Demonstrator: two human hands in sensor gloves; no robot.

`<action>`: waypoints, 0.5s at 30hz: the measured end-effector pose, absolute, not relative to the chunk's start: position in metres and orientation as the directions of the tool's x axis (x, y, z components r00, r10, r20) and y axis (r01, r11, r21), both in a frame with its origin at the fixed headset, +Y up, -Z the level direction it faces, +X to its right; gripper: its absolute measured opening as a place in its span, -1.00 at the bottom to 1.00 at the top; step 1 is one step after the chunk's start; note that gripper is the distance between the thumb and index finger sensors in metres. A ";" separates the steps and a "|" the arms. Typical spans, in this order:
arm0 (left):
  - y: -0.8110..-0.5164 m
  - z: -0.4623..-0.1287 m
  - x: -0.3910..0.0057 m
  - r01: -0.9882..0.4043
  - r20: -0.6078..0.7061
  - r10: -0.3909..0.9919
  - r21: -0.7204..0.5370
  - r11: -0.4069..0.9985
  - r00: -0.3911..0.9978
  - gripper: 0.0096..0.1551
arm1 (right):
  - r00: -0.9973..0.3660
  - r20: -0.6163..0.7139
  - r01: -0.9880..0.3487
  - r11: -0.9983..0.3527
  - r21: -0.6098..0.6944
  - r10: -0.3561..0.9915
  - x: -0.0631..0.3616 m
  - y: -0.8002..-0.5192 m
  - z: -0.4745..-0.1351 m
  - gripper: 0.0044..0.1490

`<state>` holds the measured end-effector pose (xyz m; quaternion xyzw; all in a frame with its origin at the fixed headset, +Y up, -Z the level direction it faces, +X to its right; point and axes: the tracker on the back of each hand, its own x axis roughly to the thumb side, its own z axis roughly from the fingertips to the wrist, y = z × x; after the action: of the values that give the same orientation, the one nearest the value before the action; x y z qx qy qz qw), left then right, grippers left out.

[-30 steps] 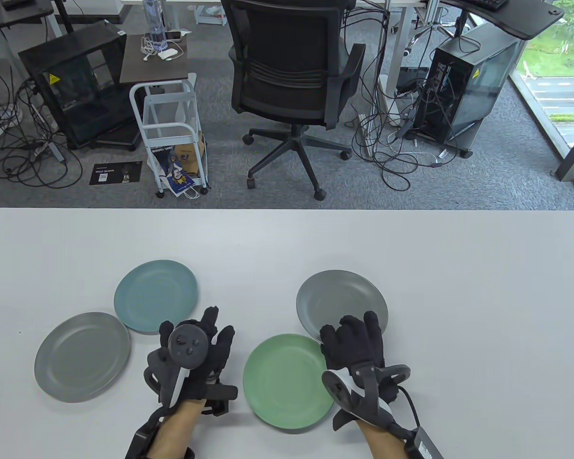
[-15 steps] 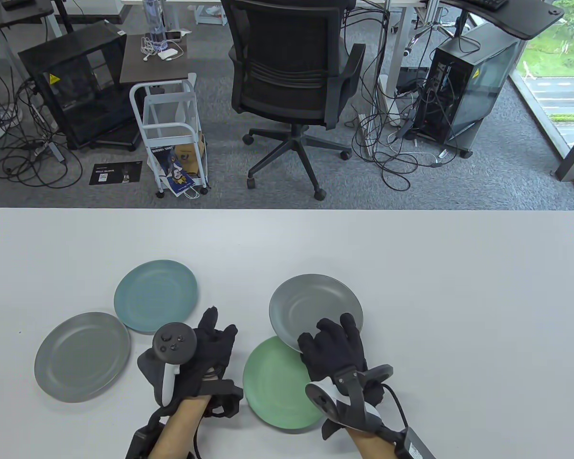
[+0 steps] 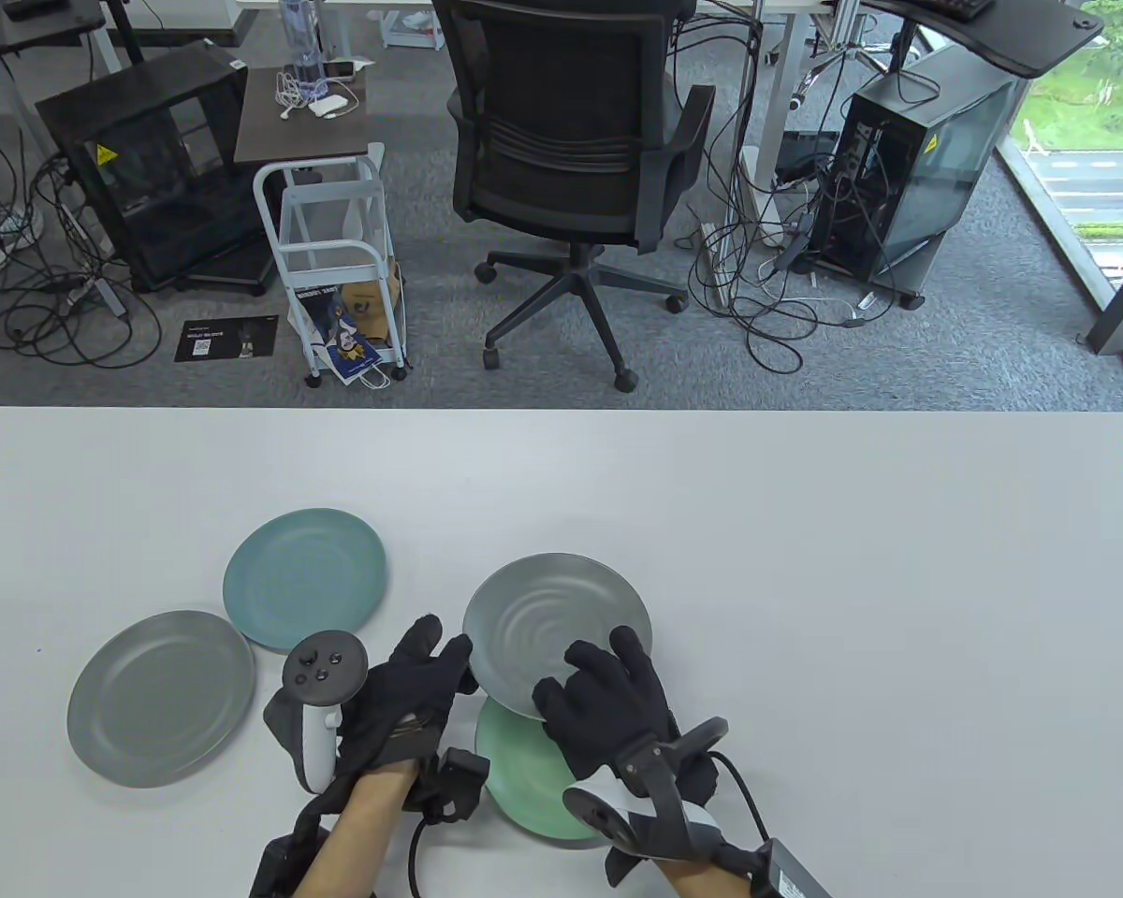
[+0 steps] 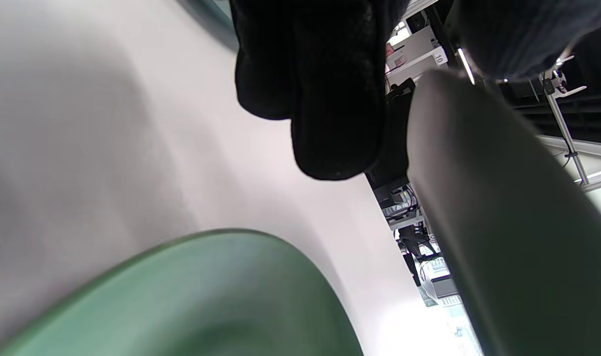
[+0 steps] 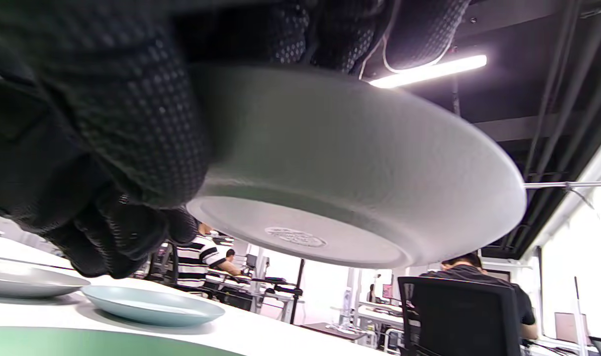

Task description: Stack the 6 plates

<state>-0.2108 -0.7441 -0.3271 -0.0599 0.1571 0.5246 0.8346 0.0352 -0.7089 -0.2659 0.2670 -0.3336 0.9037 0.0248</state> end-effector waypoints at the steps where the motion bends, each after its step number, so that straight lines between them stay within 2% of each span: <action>1: -0.746 -0.328 -0.211 -0.904 -0.335 0.862 0.059 0.423 0.381 -0.18 | -0.849 0.511 -0.230 -0.775 -0.589 -0.136 0.033 -0.709 -0.264 -0.56; 6: -0.752 -0.330 -0.213 -0.932 -0.366 0.873 0.039 0.360 0.322 -0.32 | -0.829 0.532 -0.219 -0.776 -0.592 -0.172 0.026 -0.711 -0.261 -0.56; 15: -0.754 -0.331 -0.221 -0.929 -0.382 0.873 0.088 0.359 0.302 -0.37 | -0.797 0.558 -0.168 -0.802 -0.574 -0.232 0.025 -0.712 -0.262 -0.49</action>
<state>-0.2205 -0.7542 -0.3308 -0.0748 0.1858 0.5610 0.8032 0.0246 -0.7125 -0.2622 0.3180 -0.3144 0.8942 -0.0177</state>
